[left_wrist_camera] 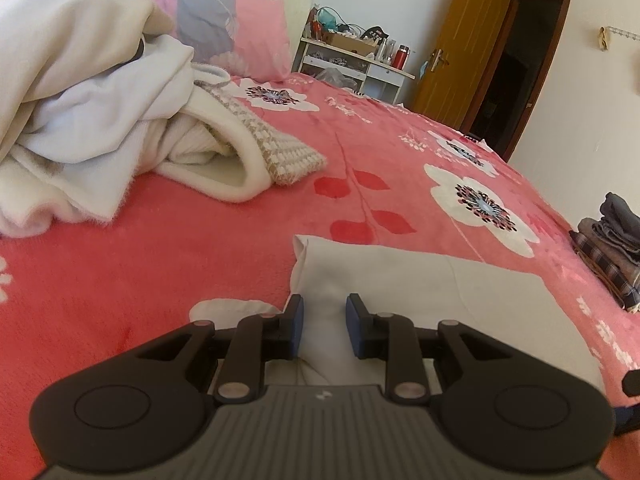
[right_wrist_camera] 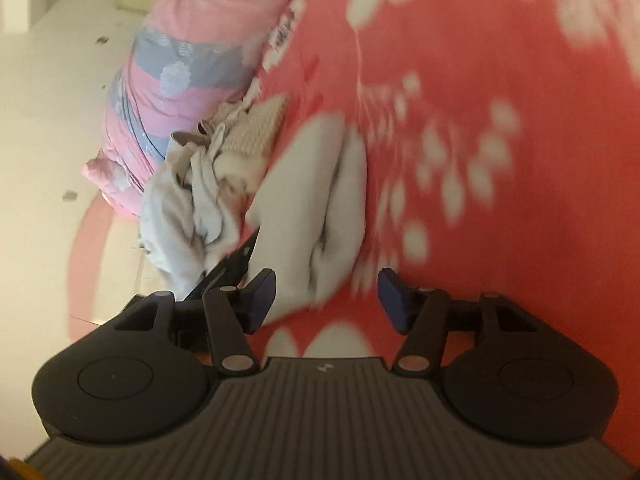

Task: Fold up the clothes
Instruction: 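Pinch the folded white shirt with both grippers and lift it, then carry the held shirt with both grippers onto the stack of folded clothes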

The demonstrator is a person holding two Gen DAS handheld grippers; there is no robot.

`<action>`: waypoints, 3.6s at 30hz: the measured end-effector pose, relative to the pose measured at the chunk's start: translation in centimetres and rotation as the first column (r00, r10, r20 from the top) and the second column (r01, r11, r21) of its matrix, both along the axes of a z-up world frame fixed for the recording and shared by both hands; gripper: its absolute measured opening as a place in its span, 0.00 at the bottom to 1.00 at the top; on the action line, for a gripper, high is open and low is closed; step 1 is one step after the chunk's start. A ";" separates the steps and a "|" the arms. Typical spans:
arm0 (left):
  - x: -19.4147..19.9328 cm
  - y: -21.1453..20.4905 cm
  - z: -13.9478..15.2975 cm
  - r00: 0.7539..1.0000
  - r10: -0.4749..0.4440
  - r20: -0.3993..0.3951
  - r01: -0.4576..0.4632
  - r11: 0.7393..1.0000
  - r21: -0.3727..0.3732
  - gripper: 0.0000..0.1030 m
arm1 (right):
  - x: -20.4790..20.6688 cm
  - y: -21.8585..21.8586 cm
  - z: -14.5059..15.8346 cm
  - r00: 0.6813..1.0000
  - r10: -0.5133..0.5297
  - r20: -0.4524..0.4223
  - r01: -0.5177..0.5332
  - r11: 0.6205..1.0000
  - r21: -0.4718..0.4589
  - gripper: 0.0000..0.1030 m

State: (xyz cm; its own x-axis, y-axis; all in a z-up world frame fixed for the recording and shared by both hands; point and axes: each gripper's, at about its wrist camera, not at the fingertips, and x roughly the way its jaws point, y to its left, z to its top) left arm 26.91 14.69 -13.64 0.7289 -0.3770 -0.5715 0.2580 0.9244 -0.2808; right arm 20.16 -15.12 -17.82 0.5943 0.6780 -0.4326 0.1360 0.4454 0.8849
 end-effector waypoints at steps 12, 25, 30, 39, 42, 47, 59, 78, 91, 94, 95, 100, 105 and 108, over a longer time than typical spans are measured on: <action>0.3 0.8 -0.6 1.000 -0.007 -0.003 0.007 0.998 -0.067 0.24 | 6.9 1.8 -0.8 0.997 0.006 -0.077 -0.005 1.000 0.018 0.60; -3.3 4.8 2.2 1.000 0.006 0.019 0.000 0.952 -0.307 0.56 | 7.5 2.0 -2.1 0.997 0.053 0.064 -0.052 0.999 -0.010 0.23; -6.8 5.2 2.7 0.995 -0.028 -0.092 -0.003 0.945 -0.326 0.60 | 7.5 1.8 -2.5 0.996 0.051 0.076 -0.052 0.999 0.006 0.21; -6.9 5.8 -0.5 0.950 0.017 -0.313 -0.154 0.895 -0.419 0.63 | 7.1 1.5 -2.7 0.994 0.047 0.096 -0.048 0.999 0.011 0.21; -6.7 7.0 -0.6 0.931 0.026 -0.364 -0.207 0.860 -0.467 0.62 | 7.1 1.5 -2.7 0.994 0.047 0.097 -0.049 0.999 0.016 0.21; -7.6 8.4 -1.3 0.907 0.008 -0.422 -0.251 0.813 -0.525 0.65 | 6.9 1.5 -2.8 0.993 0.046 0.107 -0.049 0.999 0.021 0.21; -1.8 7.5 -2.3 0.913 -0.020 -0.408 -0.237 0.788 -0.568 0.70 | 6.9 1.4 -2.8 0.993 0.046 0.110 -0.049 0.998 0.025 0.21; 0.0 3.9 0.6 0.963 -0.021 -0.270 -0.149 0.793 -0.591 0.13 | 6.1 0.2 -1.2 0.976 0.004 0.217 -0.017 0.998 0.058 0.20; 4.2 -11.0 9.6 0.955 -0.253 -0.156 0.114 0.796 -0.594 0.13 | 0.3 -11.5 5.3 0.905 -0.206 0.371 0.174 0.977 0.120 0.20; 6.4 -18.4 12.8 0.934 -0.345 -0.095 0.225 0.773 -0.593 0.13 | -1.4 -16.8 8.4 0.850 -0.286 0.442 0.258 0.958 0.124 0.20; 7.2 -21.2 13.9 0.923 -0.378 -0.068 0.267 0.758 -0.595 0.13 | -2.0 -18.6 9.5 0.828 -0.312 0.466 0.287 0.950 0.125 0.20; 10.0 -35.6 18.3 0.855 -0.517 0.054 0.445 0.675 -0.588 0.13 | -5.1 -28.8 15.7 0.695 -0.416 0.586 0.466 0.882 0.074 0.20; 12.7 -49.3 19.0 0.784 -0.610 0.115 0.547 0.592 -0.592 0.13 | -7.1 -37.9 19.6 0.559 -0.503 0.659 0.645 0.763 0.036 0.20; 14.3 -55.2 16.7 0.764 -0.640 0.085 0.554 0.582 -0.596 0.14 | -6.9 -42.7 18.5 0.521 -0.562 0.642 0.714 0.699 0.033 0.20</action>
